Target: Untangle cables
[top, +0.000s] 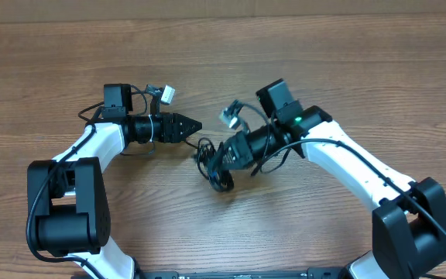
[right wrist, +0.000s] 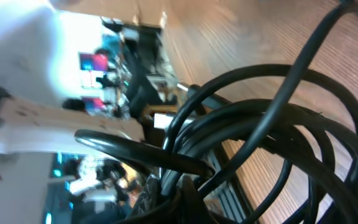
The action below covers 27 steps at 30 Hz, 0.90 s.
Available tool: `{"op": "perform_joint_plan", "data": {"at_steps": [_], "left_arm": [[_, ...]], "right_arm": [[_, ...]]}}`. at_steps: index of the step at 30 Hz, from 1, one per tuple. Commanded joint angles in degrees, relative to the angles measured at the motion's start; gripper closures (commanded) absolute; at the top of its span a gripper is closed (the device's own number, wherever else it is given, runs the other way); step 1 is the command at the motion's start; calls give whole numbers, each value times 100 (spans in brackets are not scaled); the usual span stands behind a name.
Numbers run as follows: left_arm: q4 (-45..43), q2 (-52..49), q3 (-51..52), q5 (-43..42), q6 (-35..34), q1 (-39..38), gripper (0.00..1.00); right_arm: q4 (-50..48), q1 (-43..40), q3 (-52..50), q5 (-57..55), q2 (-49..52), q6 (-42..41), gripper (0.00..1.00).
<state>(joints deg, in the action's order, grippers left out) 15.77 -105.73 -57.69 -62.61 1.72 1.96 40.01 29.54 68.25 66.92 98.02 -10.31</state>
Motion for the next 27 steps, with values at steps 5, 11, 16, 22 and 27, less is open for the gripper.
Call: {"op": "perform_joint_plan", "data": {"at_steps": [5,11,16,22,27], "left_arm": [[-20,-66,33,-131,-50,-28,40],[-20,-66,33,-129,-50,-28,39],[-20,-66,33,-131,-50,-28,39],[-20,-66,33,-131,-66,-28,39],[-15,-66,33,-131,-68,-28,38]], "right_arm": [[656,380,37,-1821,-4,612,96],[815,555,37,-2809,-4,616,96],[933,734,37,-3152,-4,879,96],[1121,1019,37,-3501,2,1073,71],[1180,1062,37,-3762,4,988,55]]}}
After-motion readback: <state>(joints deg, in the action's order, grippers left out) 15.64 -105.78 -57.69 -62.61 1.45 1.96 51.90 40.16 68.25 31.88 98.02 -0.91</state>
